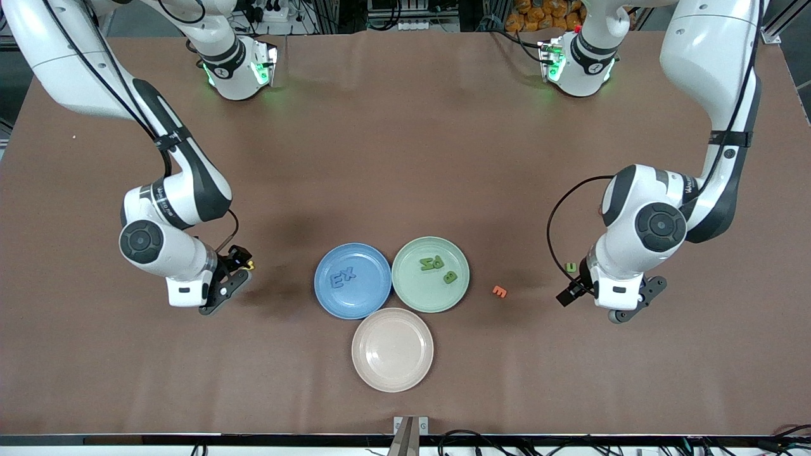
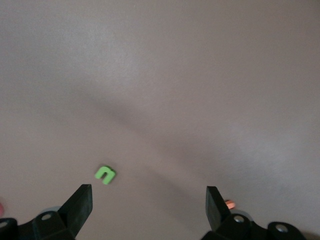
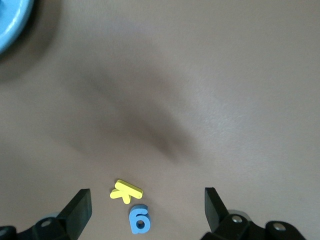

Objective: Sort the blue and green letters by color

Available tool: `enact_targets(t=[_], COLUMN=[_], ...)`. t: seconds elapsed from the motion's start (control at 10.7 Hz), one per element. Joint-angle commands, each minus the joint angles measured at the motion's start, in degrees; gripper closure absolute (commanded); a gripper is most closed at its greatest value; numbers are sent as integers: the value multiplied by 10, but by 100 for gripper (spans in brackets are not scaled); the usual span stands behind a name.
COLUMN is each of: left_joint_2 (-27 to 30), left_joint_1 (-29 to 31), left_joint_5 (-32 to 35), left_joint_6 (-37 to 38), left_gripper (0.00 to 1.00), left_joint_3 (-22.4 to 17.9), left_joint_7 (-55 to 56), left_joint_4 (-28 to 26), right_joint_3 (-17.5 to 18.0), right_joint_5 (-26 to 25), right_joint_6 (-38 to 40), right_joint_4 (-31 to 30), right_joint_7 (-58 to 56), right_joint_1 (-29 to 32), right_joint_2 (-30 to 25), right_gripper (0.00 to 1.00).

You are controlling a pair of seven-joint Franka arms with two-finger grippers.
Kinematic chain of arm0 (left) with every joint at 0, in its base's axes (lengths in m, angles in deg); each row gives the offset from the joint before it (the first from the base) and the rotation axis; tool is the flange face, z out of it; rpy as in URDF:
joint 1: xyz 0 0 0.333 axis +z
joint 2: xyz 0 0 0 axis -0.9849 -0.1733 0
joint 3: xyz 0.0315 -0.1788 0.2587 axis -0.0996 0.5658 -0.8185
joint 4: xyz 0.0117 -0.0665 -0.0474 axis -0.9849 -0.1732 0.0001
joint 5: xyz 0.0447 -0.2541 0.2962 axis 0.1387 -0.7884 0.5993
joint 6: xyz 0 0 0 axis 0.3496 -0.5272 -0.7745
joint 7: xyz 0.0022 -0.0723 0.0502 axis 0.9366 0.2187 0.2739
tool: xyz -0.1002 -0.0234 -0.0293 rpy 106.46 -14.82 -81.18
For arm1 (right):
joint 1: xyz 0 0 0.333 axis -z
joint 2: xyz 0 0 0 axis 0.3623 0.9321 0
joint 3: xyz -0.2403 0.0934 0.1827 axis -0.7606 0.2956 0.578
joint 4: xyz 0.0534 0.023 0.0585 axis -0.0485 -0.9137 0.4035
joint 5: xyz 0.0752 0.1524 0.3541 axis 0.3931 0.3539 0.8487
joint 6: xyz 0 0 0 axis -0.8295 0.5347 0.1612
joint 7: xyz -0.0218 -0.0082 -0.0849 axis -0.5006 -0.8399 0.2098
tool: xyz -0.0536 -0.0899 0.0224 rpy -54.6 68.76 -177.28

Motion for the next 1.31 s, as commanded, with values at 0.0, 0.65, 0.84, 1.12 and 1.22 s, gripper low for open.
enact_targets(t=[0.0,0.65,0.84,1.12,1.22], left_joint_2=[50,119,96,50,37], left_joint_1=[62,62,63,64,66], left_joint_5=[-10,-9,-3,-1,-1], left_joint_6=[3,-126,-127,-172,-173], left_gripper=[0,0,0,0,0], left_joint_3=[43,41,37,27,23], left_joint_7=[-92,-198,-279,-317,-328], left_joint_4=[-75,-251,-248,-239,-228], right_joint_3=[5,4,3,2,2], right_joint_5=[7,1,1,-1,-6], right_joint_6=[-62,-125,-125,-126,-127], right_joint_4=[-99,-161,-161,-161,-161], right_joint_7=[-16,-89,-89,-89,-89], right_joint_1=[28,55,56,53,55], right_joint_2=[-52,-59,-56,-50,-47], right_gripper=[0,0,0,0,0])
